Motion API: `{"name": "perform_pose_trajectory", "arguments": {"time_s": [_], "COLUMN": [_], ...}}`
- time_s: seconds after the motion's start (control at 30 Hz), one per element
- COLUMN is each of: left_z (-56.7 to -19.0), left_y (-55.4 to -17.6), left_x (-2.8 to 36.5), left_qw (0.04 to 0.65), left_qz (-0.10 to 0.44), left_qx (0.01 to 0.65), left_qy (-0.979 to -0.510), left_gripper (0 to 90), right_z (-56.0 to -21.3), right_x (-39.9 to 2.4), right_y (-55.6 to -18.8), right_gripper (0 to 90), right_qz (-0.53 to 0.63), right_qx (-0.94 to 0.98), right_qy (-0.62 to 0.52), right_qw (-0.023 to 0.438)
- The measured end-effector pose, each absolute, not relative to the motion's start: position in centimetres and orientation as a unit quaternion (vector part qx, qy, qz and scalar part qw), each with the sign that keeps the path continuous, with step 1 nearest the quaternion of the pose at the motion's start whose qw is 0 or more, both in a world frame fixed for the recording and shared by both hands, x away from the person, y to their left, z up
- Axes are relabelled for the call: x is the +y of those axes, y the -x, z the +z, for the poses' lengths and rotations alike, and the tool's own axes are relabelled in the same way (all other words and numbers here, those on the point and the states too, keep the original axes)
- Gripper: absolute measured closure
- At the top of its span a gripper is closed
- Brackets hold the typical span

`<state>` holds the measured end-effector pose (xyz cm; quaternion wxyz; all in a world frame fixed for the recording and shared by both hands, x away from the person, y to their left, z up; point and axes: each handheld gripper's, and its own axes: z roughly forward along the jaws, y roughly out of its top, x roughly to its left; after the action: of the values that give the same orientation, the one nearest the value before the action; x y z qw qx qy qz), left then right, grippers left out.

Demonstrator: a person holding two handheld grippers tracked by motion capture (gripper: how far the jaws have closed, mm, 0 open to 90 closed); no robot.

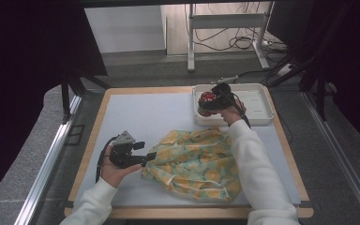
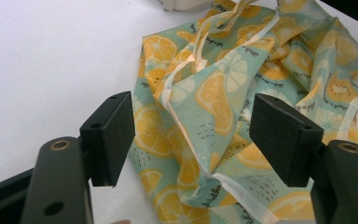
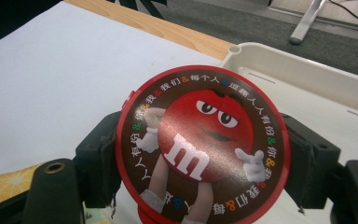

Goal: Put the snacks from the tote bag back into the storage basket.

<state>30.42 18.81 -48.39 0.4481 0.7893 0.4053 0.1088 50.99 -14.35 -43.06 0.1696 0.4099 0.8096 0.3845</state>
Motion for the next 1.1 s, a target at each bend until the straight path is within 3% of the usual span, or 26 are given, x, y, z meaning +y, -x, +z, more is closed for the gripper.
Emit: {"name": "perform_pose_trajectory", "arguments": {"time_s": [1.1], "left_z": [-48.4], "left_y": [-30.4], "left_x": [18.9], "left_qw": [0.449], "left_qz": [0.109], "left_qx": [0.405], "left_qy": [-0.789], "left_gripper": [31.0], "right_z": [-45.7], "right_x": [-13.5], "right_y": [-53.4], "right_gripper": [25.6], "right_qz": [0.352], "right_qx": [0.817], "right_qy": [-0.424], "right_qw": [0.173]}}
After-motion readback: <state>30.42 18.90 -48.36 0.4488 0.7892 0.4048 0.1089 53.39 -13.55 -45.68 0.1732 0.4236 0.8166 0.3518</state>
